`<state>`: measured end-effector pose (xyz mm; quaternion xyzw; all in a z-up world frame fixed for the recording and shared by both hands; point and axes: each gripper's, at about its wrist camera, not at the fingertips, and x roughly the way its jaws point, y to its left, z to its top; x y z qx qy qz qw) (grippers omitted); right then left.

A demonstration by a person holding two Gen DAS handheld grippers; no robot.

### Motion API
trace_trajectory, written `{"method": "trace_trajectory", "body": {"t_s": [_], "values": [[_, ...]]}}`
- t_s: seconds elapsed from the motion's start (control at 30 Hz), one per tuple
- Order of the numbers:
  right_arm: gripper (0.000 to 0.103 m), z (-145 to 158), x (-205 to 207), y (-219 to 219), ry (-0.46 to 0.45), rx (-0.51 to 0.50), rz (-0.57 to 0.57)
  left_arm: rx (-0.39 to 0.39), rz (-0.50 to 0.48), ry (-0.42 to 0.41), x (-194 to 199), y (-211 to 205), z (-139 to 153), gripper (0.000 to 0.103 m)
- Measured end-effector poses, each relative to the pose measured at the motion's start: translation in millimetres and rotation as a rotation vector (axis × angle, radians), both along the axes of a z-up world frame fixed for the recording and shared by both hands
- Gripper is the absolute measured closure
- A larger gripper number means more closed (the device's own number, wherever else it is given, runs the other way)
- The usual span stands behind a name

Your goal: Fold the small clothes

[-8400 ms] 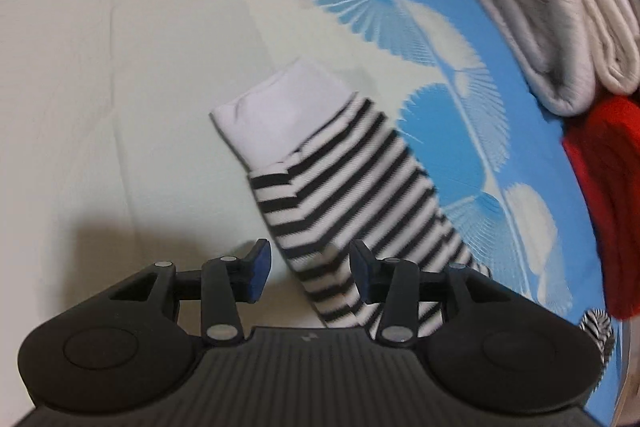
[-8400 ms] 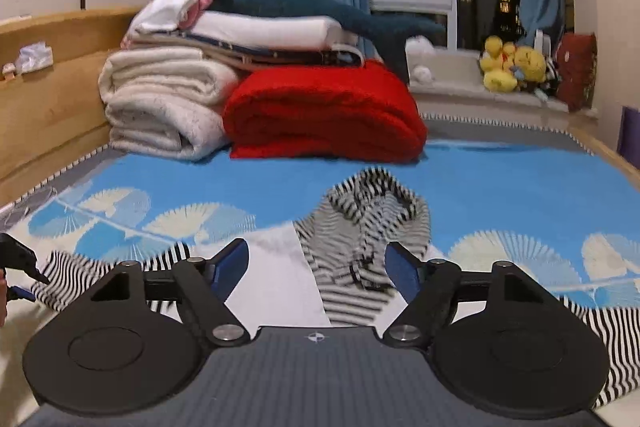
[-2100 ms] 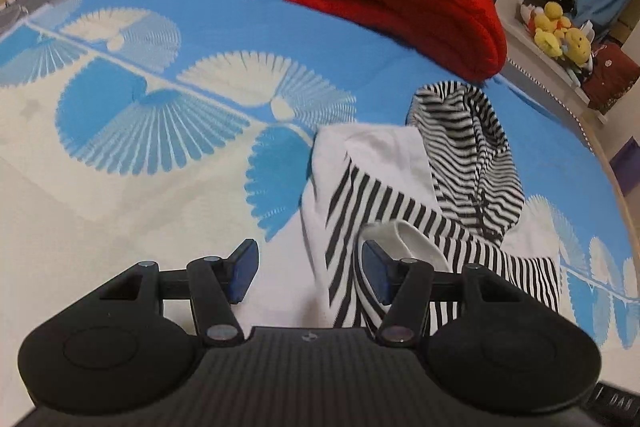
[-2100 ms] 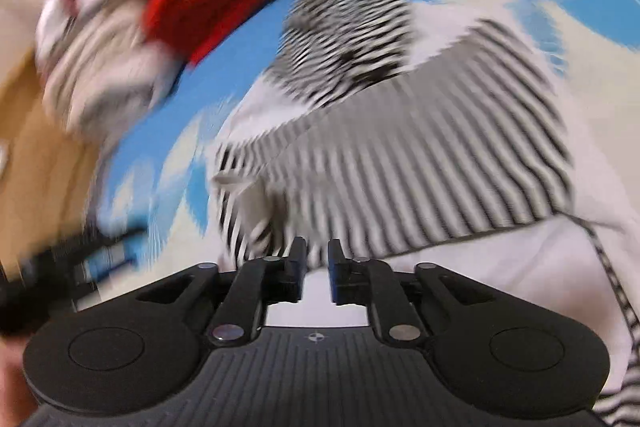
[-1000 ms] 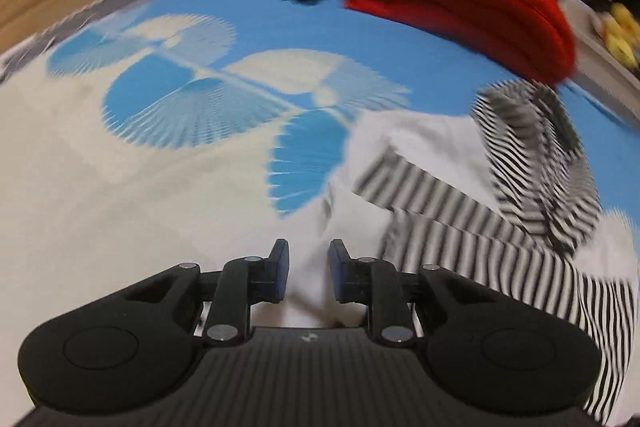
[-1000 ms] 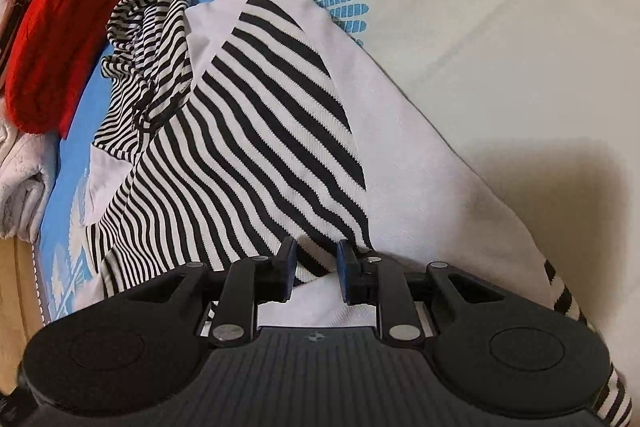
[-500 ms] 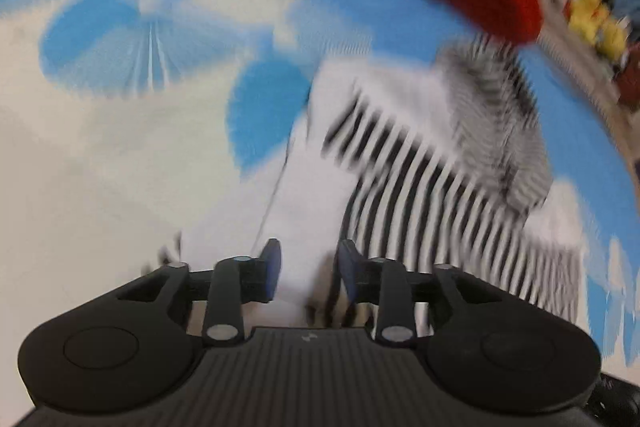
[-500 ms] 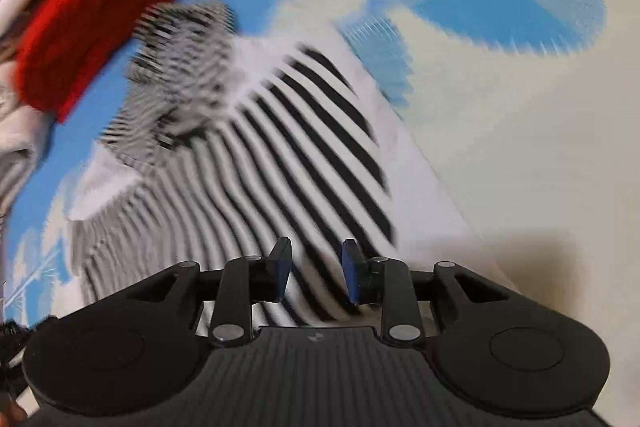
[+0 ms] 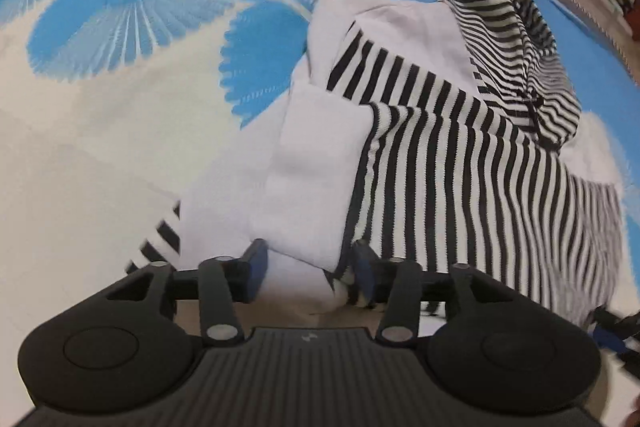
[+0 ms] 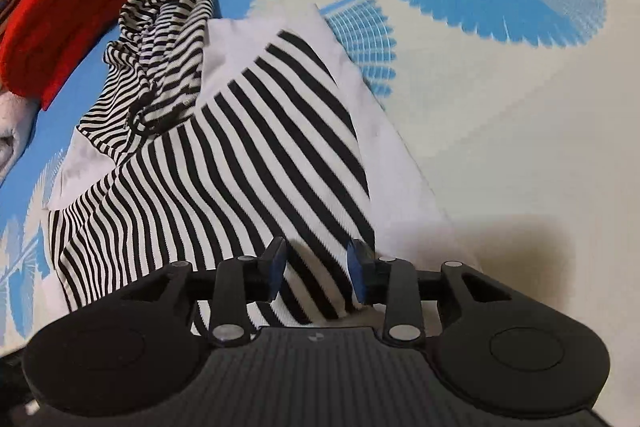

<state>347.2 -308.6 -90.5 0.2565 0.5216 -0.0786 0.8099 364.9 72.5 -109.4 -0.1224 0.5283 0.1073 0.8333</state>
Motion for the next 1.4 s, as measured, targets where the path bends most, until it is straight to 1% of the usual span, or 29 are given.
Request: {"method": "trace_trajectory", "body": {"t_s": [0.07, 0.17, 0.3, 0.4, 0.47, 0.57, 0.67, 0.73, 0.8, 0.87, 0.97, 1.13, 1.4], "values": [[0.068, 6.2, -1.3, 1.2, -0.019, -0.01, 0.006, 0.035, -0.038, -0.02, 1.7, -10.5, 4.9, 0.05], [0.066, 22.2, -1.1, 11.9, -0.086, -0.056, 0.055, 0.028, -0.047, -0.029, -1.6, -16.2, 9.2, 0.05], [0.063, 31.1, 0.1, 20.7, -0.129, -0.088, 0.111, 0.04, -0.065, -0.04, -1.8, -21.9, 14.1, 0.05], [0.062, 23.9, 1.3, 17.7, -0.1, -0.044, 0.11, 0.053, -0.07, -0.046, -2.5, -23.3, 14.9, 0.05], [0.062, 13.1, 2.4, 12.1, -0.053, 0.005, 0.084, 0.06, -0.075, -0.05, -2.5, -24.3, 17.2, 0.05], [0.062, 1.5, 1.3, 9.7, -0.002, 0.023, 0.062, 0.081, -0.083, -0.072, -3.4, -25.2, 23.6, 0.05], [0.062, 1.9, 1.4, 10.3, -0.003, 0.026, 0.059, 0.111, -0.099, -0.1, -4.7, -28.1, 30.6, 0.05], [0.062, 5.4, 1.2, 13.1, -0.015, 0.009, 0.069, 0.129, -0.11, -0.109, -4.7, -30.4, 33.2, 0.05], [0.062, 10.6, 0.9, 16.0, -0.032, -0.031, 0.087, 0.13, -0.115, -0.113, -5.0, -31.2, 34.3, 0.05], [0.062, 18.3, 0.6, 22.8, -0.063, -0.098, 0.123, 0.129, -0.12, -0.113, -5.2, -31.9, 34.6, 0.05], [0.062, 27.9, 1.5, 29.3, -0.107, -0.164, 0.167, 0.137, -0.126, -0.117, -5.6, -33.3, 35.2, 0.05], [0.062, 36.0, -0.5, 34.1, -0.152, -0.217, 0.197, 0.144, -0.135, -0.122, -5.5, -36.3, 35.6, 0.05], [0.062, 41.7, -1.7, 34.9, -0.179, -0.264, 0.207, 0.143, -0.137, -0.124, -4.8, -37.6, 35.0, 0.05]]}}
